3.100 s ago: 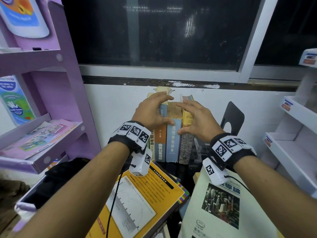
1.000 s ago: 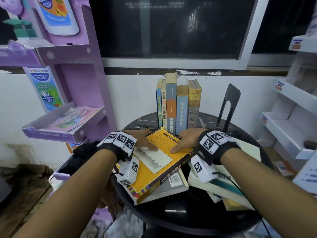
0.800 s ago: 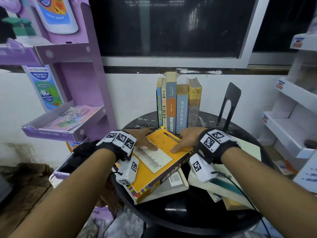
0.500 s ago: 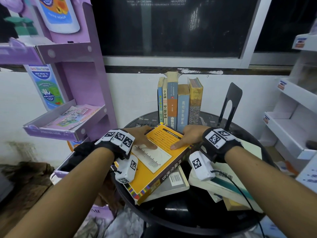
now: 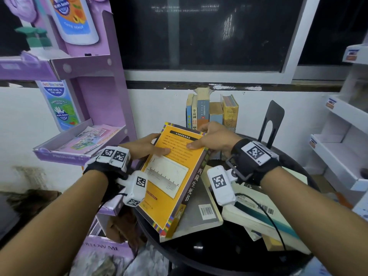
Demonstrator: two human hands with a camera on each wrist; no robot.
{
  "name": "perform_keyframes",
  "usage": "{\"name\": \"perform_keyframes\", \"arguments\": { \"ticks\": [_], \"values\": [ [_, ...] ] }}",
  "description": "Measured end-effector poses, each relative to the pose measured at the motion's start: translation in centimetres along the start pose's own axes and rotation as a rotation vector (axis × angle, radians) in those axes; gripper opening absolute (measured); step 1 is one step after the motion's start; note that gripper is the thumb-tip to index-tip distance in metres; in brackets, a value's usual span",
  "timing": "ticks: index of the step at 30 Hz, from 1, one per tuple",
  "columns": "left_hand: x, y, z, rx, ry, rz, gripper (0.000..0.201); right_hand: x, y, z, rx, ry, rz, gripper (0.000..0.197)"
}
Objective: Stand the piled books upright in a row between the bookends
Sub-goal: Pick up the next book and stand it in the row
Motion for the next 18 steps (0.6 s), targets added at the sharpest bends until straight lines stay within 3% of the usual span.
{"name": "perform_keyframes", "arguments": {
  "ticks": [1,4,5,12,18],
  "values": [
    [0.1,0.1,-0.5,0.012,0.033,0.016,0.070,-0.6,0.0,-0.2,0.024,0.009,-0.033,0.061],
    [0.9,0.7,-1.7,0.034,0.065,0.095,0.103,-2.1,0.1,-0.5,0.057,-0.023,-0.095,0.052],
    [1.0,0.7,-2.1,0.035,0.076,0.114,0.104,-2.6,0.2,-0.8,0.074,-0.024,-0.117,0.052],
    [2.7,1.1,-3.8,0.113,0.128,0.200,0.054,-5.3,1.2,-3.5,0.235,-0.010,-0.248,0.049],
    [3.8,0.8,-3.6,0.231,0.240,0.311,0.075,-6.3,2.3,-5.6,0.382,0.021,-0.346,0.049]
  ]
}}
Point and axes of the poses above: each hand's wrist, its own y-axis away from the middle knuckle, its own z-axis out of the palm, x = y × z, the point moved 6 cm from there along -y, towards the middle knuckle, and after that the axes turned 6 degrees about x, right-handed, at the moved point
